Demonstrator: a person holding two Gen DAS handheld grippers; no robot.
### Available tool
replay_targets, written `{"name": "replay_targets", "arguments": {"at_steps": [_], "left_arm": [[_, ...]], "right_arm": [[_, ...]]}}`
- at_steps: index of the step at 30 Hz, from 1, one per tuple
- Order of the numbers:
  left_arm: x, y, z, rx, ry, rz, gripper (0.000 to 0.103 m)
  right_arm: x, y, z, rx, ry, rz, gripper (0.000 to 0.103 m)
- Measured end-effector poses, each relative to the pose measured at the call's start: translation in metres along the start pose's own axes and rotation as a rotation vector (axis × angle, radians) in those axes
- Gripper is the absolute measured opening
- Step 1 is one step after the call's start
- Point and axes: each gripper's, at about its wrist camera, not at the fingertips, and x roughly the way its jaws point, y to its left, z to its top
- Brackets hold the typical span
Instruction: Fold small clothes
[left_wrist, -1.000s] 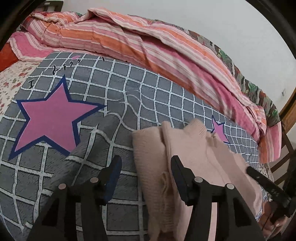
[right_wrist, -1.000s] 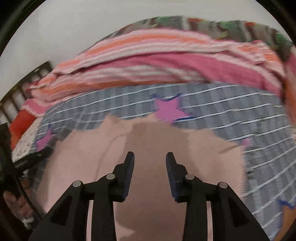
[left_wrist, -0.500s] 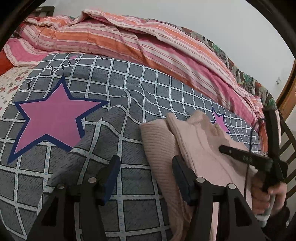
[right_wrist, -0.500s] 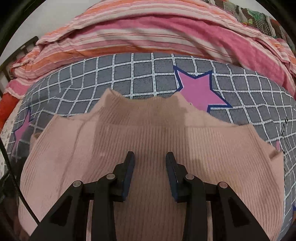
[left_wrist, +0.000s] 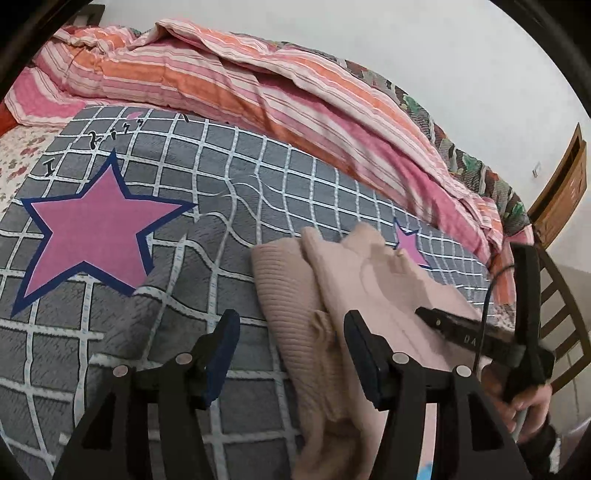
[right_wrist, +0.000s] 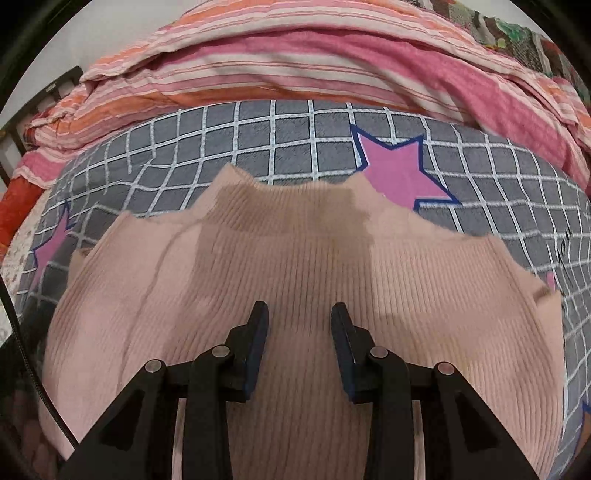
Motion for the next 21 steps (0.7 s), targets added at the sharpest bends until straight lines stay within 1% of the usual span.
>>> {"name": "replay_targets", "arguments": {"at_steps": [2, 3, 5, 10, 13, 17, 21], "left_arm": [[-0.009, -0.003, -0.003, -0.011, 0.008, -0.025, 0.056], [-0.013, -0.006, -0.005, -0.006, 0.011, -0.026, 0.056], [-0.024, -0.011, -0.012, 0.012, 0.008, -0.013, 0.056], [-0.045, -0.018, -0.031, 0.030, 0.016, -0.002, 0.057], [-0.052, -0.018, -0.040, 0.027, 0.020, 0.011, 0.057], [-0.058, -0.017, -0.050, 0.000, 0.034, -0.005, 0.057], [-0.061, -0.020, -0.061, 0.010, 0.050, -0.003, 0.057]], "right_arm": [[-0.009, -0.001, -0.006, 0.000, -0.015, 0.003, 0.035], [-0.016, 0.000, -0.012, -0.005, -0.020, 0.007, 0.035], [-0.022, 0.001, -0.016, -0.014, -0.021, 0.008, 0.035], [-0.042, 0.004, -0.039, -0.031, -0.033, 0.001, 0.035], [-0.046, 0.004, -0.049, -0.036, -0.045, 0.001, 0.035], [-0.055, 0.004, -0.060, -0.036, -0.051, 0.002, 0.035], [-0.062, 0.005, -0.067, -0.035, -0.061, -0.008, 0.035]]}}
